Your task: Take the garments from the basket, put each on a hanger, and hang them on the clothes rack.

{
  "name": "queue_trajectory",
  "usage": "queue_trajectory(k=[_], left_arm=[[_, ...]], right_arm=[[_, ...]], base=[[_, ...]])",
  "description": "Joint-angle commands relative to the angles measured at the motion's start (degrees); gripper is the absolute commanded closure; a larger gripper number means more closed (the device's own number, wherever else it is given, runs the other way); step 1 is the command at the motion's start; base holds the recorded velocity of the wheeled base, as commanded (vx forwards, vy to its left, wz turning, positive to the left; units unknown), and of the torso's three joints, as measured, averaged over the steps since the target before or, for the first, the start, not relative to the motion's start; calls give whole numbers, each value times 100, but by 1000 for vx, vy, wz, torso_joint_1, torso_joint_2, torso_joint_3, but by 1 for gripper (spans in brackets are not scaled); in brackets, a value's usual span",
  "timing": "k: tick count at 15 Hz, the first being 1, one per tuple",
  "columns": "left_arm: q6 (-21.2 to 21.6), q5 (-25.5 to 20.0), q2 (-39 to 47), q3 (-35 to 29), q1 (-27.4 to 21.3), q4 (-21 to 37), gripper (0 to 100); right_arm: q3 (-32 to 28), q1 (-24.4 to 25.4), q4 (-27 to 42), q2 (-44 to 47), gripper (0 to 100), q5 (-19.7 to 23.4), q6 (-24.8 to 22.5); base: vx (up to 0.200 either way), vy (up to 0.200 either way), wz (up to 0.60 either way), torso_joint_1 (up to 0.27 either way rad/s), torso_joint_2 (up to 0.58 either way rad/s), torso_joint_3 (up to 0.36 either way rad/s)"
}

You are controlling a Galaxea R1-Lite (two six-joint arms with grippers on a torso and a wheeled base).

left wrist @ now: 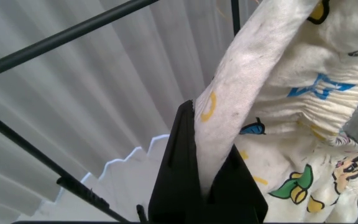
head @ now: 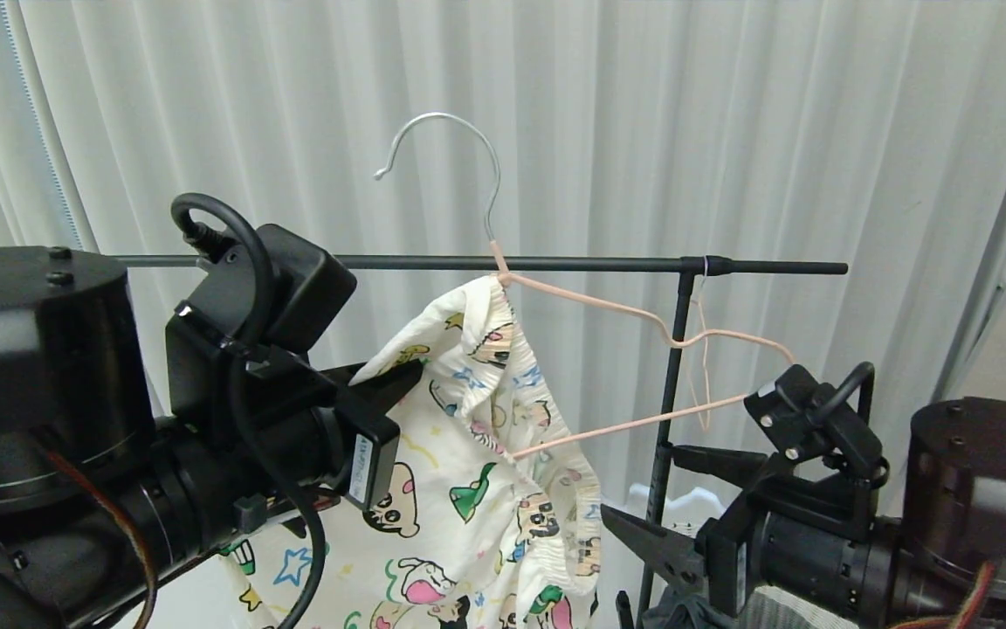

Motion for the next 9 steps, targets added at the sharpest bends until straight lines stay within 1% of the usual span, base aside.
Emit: queue_trajectory(k=[1,2,6,8,9], left_arm=[[-1,-1,76,-7,-133,-1,100],[-1,-1,93,-15,-177,-10,100],[-1,-1,181,-59,-212,-168,100],[8,8,155,-15,-185,-168,100],[17,25,137,81,-106,-177,100]], right_arm=[[-219,149,-2,245,0,-68,91],[-219,175,-2,297,0,-129,100],[-184,342,68,666,0,-630,100],[-175,325,349,675,0,-991,100],[-122,96,569,631,0,-1430,65]], base=[[0,0,0,0,0,0],[0,0,0,0,0,0],[0,0,0,0,0,0],[0,0,0,0,0,0],[0,0,0,0,0,0]])
